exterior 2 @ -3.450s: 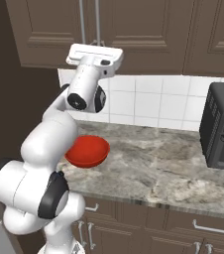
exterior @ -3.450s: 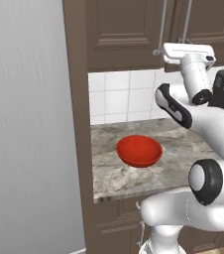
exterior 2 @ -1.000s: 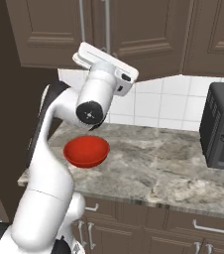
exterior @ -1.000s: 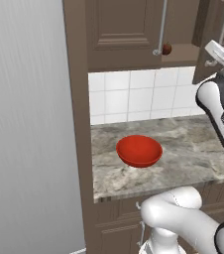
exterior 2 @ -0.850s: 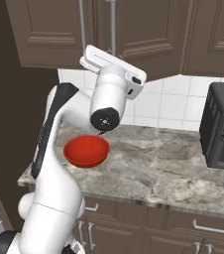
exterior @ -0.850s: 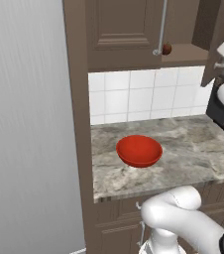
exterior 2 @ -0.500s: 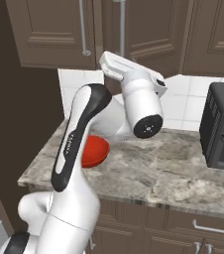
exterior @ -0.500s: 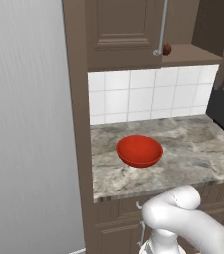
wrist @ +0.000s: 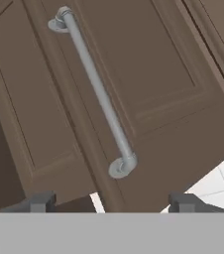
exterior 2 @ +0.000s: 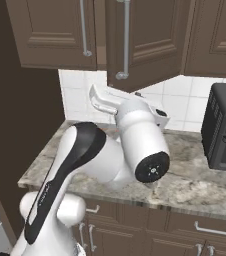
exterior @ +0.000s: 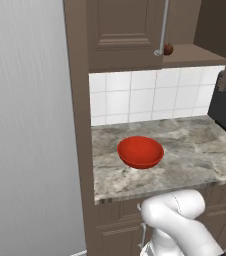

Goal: Open the cabinet. Pick the apple and tangerine from the cabinet and place them into the bowl. Then close the cabinet.

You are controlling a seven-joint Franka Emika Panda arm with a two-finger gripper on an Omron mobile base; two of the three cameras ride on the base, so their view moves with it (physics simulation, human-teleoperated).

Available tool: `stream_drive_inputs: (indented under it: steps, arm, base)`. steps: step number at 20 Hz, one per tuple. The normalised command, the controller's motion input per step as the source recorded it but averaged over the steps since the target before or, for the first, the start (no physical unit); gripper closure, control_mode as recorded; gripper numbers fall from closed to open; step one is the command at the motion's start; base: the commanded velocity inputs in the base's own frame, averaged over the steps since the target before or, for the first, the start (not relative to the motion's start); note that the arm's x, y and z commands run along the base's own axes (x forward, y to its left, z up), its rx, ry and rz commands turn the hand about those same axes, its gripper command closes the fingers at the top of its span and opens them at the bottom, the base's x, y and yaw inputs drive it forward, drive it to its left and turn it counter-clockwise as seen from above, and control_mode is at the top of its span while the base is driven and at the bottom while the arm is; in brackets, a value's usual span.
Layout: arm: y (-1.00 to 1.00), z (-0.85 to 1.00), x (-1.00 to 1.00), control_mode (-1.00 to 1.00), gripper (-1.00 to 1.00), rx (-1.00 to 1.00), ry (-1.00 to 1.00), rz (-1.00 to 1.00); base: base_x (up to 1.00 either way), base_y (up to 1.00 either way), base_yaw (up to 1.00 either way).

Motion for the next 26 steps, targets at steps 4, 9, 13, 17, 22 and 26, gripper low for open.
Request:
stream_drive_inputs:
  steps: [4,9,13,17,22,26]
  arm:
    - [0.49,-0.06,-0.80,-1.00,-1.00,-0.06,-0.02,-0.01]
    - [0.99,0.01,-0.32,-1.00,-1.00,-0.16,-0.23,-0.19]
    - [1.00,0.01,-0.06,-1.00,-1.00,-0.25,-0.23,-0.36]
    - [0.95,0.02,0.07,-1.00,-1.00,-0.25,-0.17,-0.42]
    - [0.44,0.00,0.32,-1.00,-1.00,-0.10,-0.03,-0.51]
    - [0.14,0.00,0.77,-1.00,-1.00,0.00,0.03,-0.42]
  base:
    - [0.00,0.00,0.00]
    - [0.00,0.00,0.00]
    - [0.00,0.00,0.00]
    - [0.00,0.00,0.00]
    - [0.00,0.00,0.00]
    - [0.00,0.00,0.00]
